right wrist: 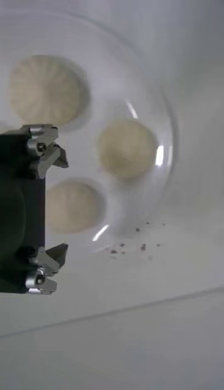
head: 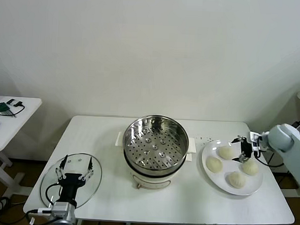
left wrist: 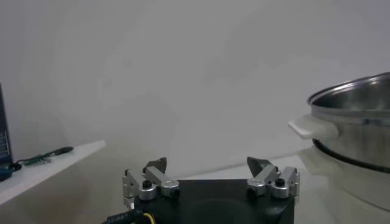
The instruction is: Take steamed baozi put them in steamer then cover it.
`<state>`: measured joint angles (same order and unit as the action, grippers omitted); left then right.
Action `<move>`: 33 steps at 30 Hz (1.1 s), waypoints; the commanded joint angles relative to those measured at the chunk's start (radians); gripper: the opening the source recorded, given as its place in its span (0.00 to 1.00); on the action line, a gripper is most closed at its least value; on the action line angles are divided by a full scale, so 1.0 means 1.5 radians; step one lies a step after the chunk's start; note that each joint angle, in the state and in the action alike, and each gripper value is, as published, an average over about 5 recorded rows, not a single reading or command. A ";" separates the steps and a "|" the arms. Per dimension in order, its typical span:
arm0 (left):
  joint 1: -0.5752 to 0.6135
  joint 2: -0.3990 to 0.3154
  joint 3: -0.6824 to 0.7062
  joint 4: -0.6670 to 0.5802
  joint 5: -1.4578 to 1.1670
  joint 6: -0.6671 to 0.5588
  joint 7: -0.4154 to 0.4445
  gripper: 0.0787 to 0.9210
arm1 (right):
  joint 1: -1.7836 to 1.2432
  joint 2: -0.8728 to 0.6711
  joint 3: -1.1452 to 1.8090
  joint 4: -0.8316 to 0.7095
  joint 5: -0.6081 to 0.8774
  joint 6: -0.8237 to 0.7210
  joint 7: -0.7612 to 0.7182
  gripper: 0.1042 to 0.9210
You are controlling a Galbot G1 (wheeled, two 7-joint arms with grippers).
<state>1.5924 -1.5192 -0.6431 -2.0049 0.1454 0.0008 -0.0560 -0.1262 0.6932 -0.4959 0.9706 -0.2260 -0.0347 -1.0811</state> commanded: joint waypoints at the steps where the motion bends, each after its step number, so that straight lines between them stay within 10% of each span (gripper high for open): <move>1: -0.006 0.000 -0.001 0.005 -0.004 0.007 -0.005 0.88 | 0.163 0.111 -0.184 -0.170 -0.062 0.031 -0.062 0.88; 33: -0.020 0.011 -0.010 0.014 -0.005 0.017 -0.011 0.88 | 0.105 0.233 -0.099 -0.313 -0.125 0.077 -0.045 0.87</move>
<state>1.5632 -1.5036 -0.6575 -1.9841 0.1383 0.0267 -0.0719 0.0272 1.0052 -0.6593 0.5476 -0.3871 0.0700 -1.1470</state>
